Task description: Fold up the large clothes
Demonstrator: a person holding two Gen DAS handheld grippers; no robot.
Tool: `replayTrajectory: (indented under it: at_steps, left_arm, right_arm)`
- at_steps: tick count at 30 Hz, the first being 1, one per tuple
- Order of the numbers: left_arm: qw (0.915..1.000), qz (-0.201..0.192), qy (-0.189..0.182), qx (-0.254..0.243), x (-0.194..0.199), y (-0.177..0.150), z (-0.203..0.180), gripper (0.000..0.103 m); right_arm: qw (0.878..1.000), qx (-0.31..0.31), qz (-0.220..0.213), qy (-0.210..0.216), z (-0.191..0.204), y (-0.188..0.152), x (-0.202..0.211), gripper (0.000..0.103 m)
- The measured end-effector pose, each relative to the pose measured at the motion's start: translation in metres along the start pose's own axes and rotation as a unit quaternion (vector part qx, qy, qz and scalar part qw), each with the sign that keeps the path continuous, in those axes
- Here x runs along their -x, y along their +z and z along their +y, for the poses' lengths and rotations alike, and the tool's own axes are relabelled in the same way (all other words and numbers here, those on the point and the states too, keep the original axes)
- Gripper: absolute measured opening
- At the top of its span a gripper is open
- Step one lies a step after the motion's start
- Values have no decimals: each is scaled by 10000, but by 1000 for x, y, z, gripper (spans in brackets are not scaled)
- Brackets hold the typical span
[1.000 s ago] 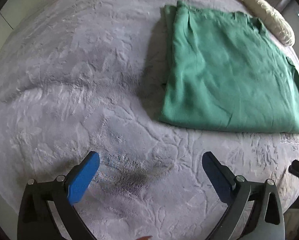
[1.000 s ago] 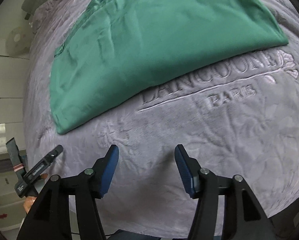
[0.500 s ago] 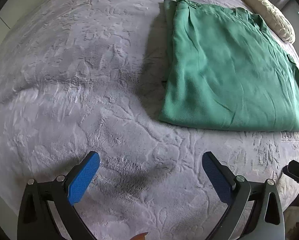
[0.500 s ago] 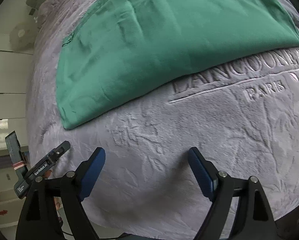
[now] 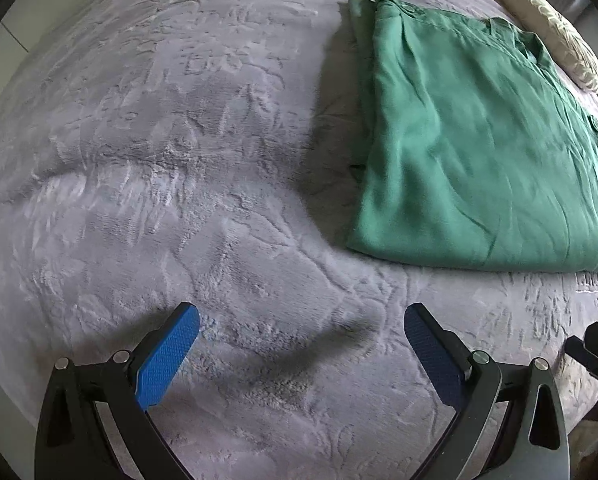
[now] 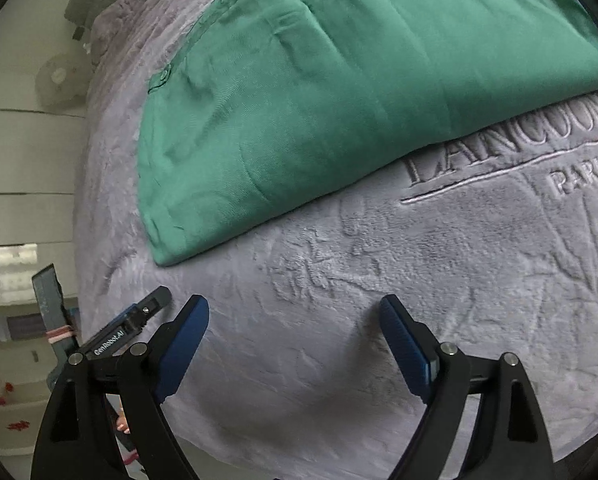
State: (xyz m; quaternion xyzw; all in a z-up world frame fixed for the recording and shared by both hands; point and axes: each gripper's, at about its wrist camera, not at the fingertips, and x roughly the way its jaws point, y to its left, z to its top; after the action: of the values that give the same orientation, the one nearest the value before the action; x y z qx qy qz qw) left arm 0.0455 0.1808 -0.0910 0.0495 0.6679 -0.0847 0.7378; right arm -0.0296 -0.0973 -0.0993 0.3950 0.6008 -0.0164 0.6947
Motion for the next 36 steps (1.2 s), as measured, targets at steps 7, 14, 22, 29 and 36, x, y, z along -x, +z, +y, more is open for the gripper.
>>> replayTrajectory:
  at_steps: [7,14,22,29,36]
  left_arm:
    - [9978,-149,-612,216,-5,17,21,102]
    - [9956,-347,-827,274,-8,41,27,102]
    - [9970,-378,-636,212,-20,44,5,102]
    - [9969,-402,-636,219,-19,48,7,102]
    - [9825,-614,-1698,454,-7,57,29,102]
  right_arm:
    - [9976,-288,213,588,-2,10,-11,89]
    - [9887,-582,290,1354,5,24,-36,89]
    - [9807,-576,275,1848,15,36,-56,89]
    - [9738,-721,252,2141,18,49,-69,89]
    - [9625,-938,118,2541,31,60,-89,89]
